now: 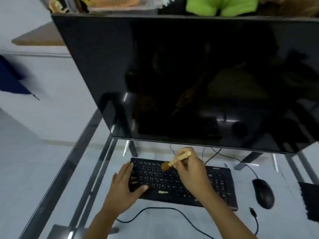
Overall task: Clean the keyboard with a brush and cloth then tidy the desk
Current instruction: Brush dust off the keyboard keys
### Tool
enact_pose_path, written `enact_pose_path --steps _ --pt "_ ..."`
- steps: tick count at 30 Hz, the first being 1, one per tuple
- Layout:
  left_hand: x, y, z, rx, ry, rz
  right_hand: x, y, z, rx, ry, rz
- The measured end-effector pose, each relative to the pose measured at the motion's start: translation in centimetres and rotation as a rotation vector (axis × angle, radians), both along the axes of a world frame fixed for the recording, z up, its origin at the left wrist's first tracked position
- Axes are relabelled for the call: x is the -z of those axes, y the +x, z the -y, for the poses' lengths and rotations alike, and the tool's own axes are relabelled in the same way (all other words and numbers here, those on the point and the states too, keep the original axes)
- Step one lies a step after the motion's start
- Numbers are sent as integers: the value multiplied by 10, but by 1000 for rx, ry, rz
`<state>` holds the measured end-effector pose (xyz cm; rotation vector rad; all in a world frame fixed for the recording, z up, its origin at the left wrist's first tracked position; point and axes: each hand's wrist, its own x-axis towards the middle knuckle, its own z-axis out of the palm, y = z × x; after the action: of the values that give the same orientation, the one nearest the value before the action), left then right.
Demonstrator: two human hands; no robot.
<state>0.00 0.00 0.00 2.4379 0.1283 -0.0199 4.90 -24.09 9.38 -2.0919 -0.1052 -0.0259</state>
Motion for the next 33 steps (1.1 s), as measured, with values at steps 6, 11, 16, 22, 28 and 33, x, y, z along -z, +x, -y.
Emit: enact_pose_path --steps 6,11,16,22,28,33 --pt "13 -13 -15 116 -20 -35 26 -1 -54 -128 -154 -83" --pt "29 -19 -23 156 62 12 19 16 -68 -46 -127 -48" --pt "31 -20 -19 105 97 43 27 23 -78 -61 -298 33" --pt "27 -20 -18 62 86 103 26 34 -103 -145 -363 18" --pt "28 -19 -20 38 37 60 26 42 -131 -219 -337 26" --pt "22 -19 -21 22 9 100 26 42 -135 -133 -257 77"
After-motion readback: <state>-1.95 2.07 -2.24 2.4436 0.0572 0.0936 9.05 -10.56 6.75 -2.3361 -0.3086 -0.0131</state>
